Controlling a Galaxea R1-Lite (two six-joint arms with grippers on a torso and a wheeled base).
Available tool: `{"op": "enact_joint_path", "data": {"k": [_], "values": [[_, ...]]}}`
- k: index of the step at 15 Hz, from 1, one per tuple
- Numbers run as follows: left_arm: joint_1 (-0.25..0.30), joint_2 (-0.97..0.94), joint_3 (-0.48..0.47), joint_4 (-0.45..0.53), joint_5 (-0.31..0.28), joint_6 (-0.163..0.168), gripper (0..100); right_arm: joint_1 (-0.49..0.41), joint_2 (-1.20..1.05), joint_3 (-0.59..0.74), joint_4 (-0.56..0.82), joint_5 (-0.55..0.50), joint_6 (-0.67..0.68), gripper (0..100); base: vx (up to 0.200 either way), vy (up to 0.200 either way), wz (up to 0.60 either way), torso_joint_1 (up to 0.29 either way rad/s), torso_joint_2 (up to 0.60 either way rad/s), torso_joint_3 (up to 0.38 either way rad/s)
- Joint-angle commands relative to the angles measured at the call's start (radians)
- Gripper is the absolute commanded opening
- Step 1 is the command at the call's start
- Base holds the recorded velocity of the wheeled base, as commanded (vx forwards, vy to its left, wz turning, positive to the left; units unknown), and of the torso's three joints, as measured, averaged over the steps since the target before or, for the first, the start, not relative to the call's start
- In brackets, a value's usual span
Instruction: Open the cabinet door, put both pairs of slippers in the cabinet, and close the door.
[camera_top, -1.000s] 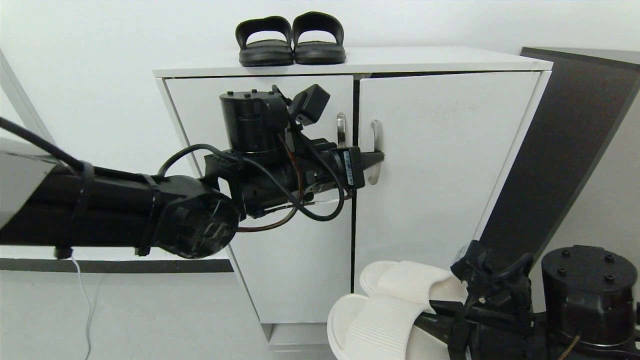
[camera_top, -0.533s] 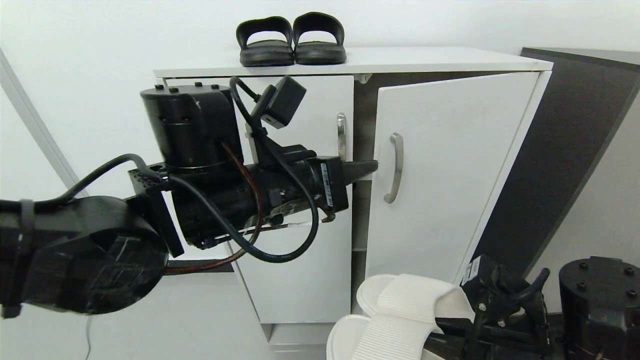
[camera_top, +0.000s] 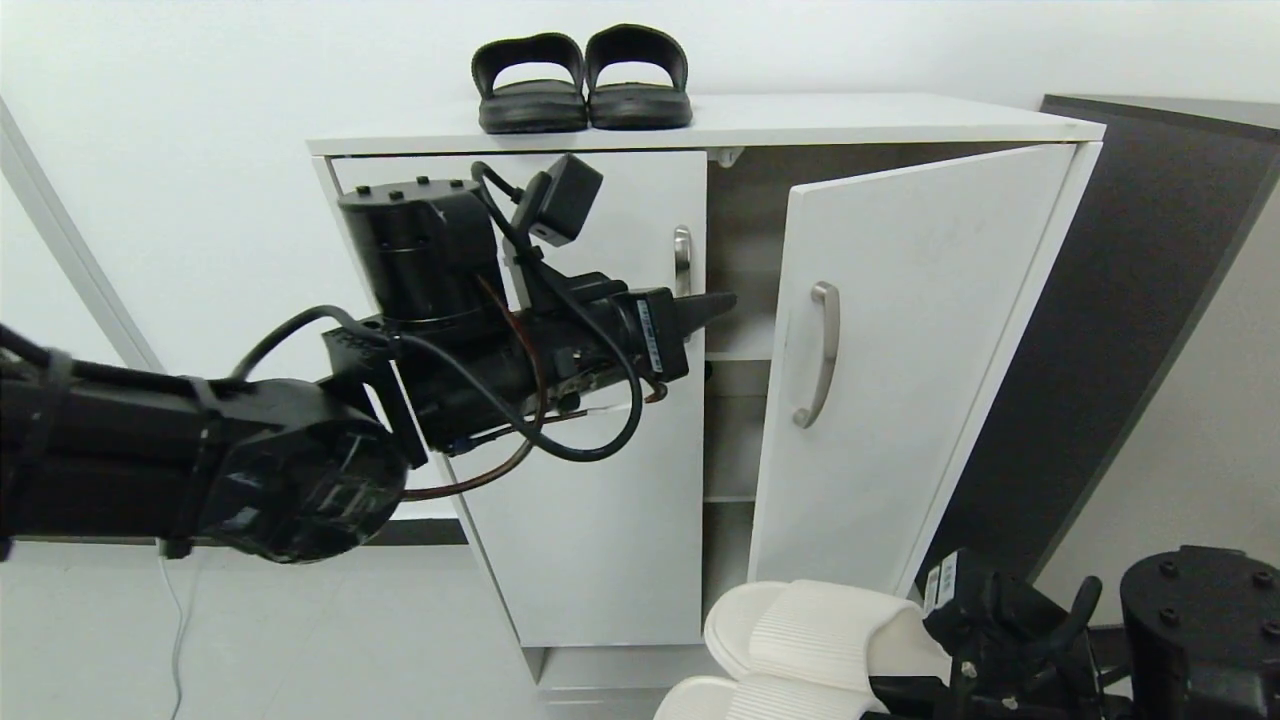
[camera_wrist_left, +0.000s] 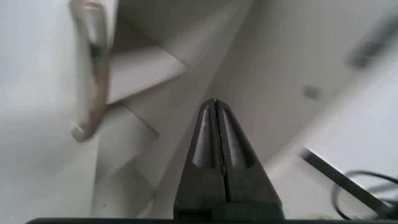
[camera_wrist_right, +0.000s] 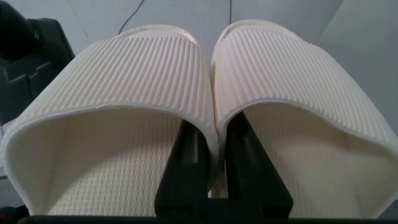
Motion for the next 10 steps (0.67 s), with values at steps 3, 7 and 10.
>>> {"op": "enact_joint_path", "data": {"k": [3,7,10], "values": [[0.001,0.147,-0.102,-0.012,0.0,-0.001,0,0.024,0.004,0.015,0.0,-0.001,0.0,0,0.0,0.0,0.0,0.0,0.0,0.0],[-0.019,0.165,-0.125,-0.015,0.008,-0.007,0,0.036,0.011,0.016,0.002,-0.002,0.0,0,-0.15,0.0,0.0,0.004,0.0,0.002],[-0.111,0.121,-0.075,-0.017,0.013,-0.001,0,0.068,0.011,0.025,0.0,-0.007,-0.002,0,-0.2,0.0,0.0,0.001,0.0,0.001]]}}
